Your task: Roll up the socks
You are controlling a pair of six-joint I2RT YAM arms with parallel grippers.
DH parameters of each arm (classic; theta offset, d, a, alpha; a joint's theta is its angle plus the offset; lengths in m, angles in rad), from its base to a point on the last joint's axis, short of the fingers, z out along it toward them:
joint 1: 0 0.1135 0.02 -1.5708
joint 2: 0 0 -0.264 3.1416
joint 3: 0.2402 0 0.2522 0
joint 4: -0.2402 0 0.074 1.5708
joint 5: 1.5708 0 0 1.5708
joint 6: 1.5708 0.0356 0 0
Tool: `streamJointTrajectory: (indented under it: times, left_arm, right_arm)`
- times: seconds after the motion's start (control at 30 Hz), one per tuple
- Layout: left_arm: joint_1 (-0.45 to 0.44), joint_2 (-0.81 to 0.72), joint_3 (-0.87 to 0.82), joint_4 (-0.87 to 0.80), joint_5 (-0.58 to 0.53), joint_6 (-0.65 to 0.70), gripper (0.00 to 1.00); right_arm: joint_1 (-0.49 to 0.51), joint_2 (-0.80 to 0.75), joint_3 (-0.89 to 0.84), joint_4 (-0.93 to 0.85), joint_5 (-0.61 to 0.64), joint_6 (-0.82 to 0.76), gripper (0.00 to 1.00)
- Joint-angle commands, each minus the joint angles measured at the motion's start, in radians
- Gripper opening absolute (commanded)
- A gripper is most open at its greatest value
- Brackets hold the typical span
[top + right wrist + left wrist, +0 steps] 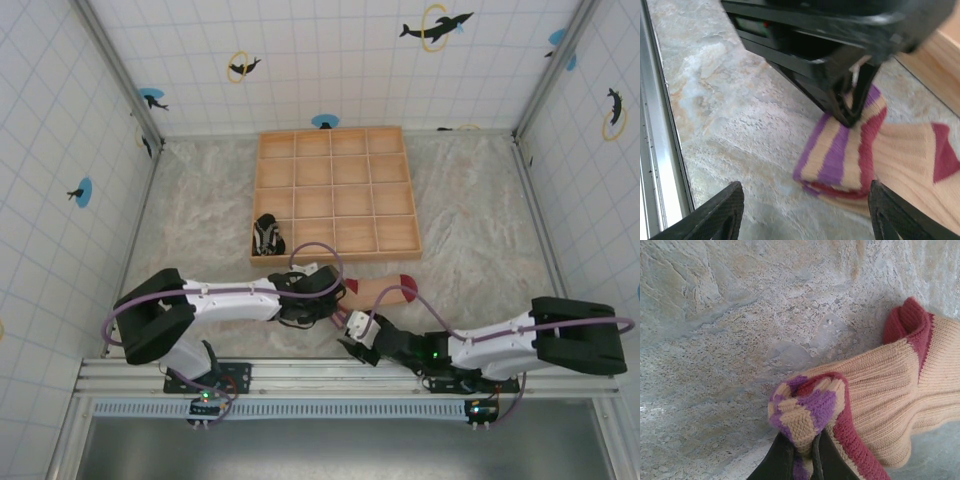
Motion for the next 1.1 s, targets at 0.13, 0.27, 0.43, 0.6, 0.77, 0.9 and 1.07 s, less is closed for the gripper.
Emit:
streamJointTrajectory:
  times: [0.13,0.27,0.43,0.6,0.77,0.9,1.07]
  left_arm:
    - [0.015,-0.015,-0.025,-0.032,0.034,-0.013,0.0]
    - [0.015,-0.023,-0.026,-0.029,0.042,-0.009,0.0]
    - [0.017,-0.029,-0.027,-0.028,0.054,-0.002,0.0]
    - [0.017,-0.04,-0.041,-0.004,0.067,-0.003,0.0]
    - [0.017,-0.05,-0.053,0.016,0.085,0.002,0.0]
    - [0.016,-0.056,-0.053,0.017,0.086,0.003,0.0]
    - [0.016,-0.099,-0.074,0.035,0.047,-0.01,0.23]
  right_arm:
    - [0.011,0.141,0.074,0.151,0.07,-0.117,0.63]
    - [0.002,0.219,0.086,0.164,0.083,-0.091,0.6]
    - [-0.01,0.275,0.064,0.209,0.123,-0.036,0.56]
    - [-0.01,0.328,0.094,0.165,0.176,-0.005,0.49]
    - [-0.015,0.378,0.111,0.139,0.207,0.028,0.42]
    - [-0.035,0.396,0.113,0.118,0.202,0.078,0.24]
    - [-0.107,0.356,0.082,0.121,-0.002,0.179,0.05]
